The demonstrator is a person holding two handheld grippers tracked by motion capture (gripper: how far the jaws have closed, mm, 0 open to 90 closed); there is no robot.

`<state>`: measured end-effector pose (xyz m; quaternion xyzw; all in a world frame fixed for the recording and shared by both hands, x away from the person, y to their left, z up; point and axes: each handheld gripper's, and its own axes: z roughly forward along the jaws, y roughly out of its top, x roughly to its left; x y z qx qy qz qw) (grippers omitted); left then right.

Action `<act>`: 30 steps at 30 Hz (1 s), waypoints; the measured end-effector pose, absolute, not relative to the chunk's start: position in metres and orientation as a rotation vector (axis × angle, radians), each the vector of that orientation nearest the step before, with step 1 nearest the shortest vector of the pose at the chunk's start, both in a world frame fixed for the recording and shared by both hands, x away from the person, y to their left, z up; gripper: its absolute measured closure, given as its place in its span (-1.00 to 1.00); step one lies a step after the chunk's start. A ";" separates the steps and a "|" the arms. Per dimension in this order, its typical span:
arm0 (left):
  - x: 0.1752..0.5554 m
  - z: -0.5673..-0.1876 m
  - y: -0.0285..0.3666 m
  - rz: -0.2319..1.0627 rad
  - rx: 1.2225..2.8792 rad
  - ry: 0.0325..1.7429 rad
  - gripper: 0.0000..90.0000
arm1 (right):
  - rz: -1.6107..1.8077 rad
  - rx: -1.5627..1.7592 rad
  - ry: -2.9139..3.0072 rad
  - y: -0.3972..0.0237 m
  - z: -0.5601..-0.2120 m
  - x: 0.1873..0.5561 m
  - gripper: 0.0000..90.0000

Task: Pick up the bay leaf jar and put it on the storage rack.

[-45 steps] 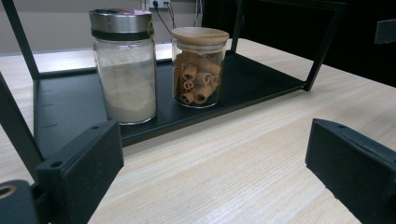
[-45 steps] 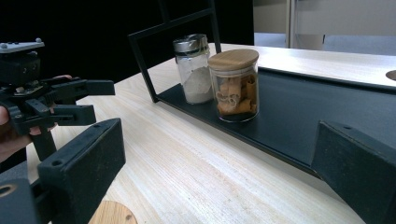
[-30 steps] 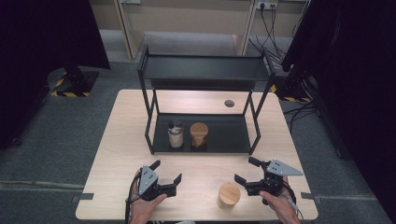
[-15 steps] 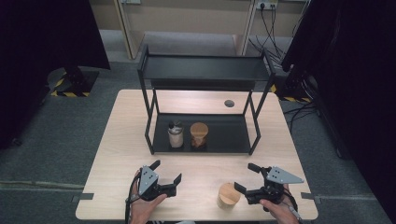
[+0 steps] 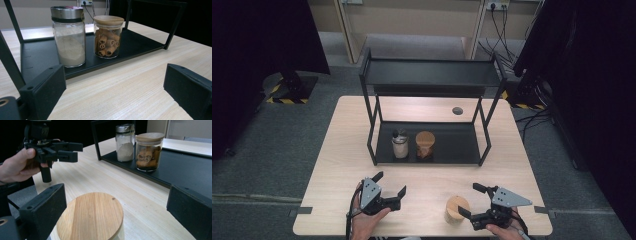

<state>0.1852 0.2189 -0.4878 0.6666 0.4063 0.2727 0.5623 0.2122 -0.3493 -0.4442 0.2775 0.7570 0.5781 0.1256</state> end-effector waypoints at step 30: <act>0.185 -0.487 0.219 0.644 1.567 0.955 -0.93 | 1.604 0.731 2.275 -0.331 -0.445 0.205 -0.96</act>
